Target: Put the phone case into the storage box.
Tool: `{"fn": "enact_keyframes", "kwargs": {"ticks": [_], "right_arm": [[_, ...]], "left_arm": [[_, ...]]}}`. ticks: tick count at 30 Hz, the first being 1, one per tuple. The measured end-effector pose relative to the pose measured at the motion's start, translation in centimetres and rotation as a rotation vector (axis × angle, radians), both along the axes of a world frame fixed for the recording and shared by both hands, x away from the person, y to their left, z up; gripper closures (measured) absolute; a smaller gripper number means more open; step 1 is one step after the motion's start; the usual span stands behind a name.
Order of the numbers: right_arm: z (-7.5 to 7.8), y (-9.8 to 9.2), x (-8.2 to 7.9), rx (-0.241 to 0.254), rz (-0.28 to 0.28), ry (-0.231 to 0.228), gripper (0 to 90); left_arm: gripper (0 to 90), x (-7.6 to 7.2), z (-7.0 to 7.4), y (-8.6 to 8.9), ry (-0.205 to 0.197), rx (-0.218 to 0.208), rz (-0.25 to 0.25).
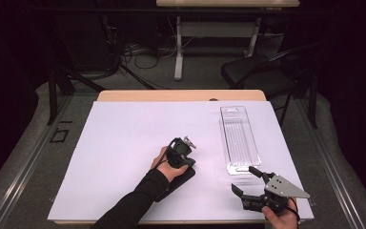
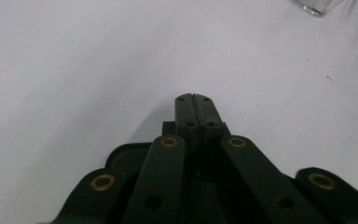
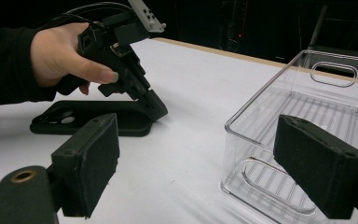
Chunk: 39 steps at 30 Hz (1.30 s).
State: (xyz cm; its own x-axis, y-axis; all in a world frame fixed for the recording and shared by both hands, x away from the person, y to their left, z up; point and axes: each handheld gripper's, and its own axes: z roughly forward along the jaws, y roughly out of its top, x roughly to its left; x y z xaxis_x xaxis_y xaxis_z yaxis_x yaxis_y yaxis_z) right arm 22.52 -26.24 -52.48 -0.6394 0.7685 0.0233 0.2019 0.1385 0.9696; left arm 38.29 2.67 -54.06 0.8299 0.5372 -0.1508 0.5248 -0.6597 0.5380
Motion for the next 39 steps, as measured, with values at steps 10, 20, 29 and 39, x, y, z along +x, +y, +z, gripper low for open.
{"fn": "enact_keyframes", "kwargs": {"ticks": [10,20,29,39], "right_arm": [[0.0,0.1,-0.1,-0.006,0.017,0.001,14.0],[-0.1,0.2,-0.1,-0.008,0.016,0.006,14.0],[-0.2,0.2,0.0,-0.002,0.013,0.006,14.0],[-0.2,0.2,0.0,-0.001,0.013,0.007,14.0]], "left_arm": [[90.0,-0.6,0.1,1.6,0.006,0.010,0.025],[90.0,-0.9,-0.1,2.0,0.021,-0.006,0.026],[90.0,-1.6,-0.1,2.1,0.028,-0.003,0.003],[90.0,-2.2,-0.1,2.4,0.034,-0.003,-0.009]]}}
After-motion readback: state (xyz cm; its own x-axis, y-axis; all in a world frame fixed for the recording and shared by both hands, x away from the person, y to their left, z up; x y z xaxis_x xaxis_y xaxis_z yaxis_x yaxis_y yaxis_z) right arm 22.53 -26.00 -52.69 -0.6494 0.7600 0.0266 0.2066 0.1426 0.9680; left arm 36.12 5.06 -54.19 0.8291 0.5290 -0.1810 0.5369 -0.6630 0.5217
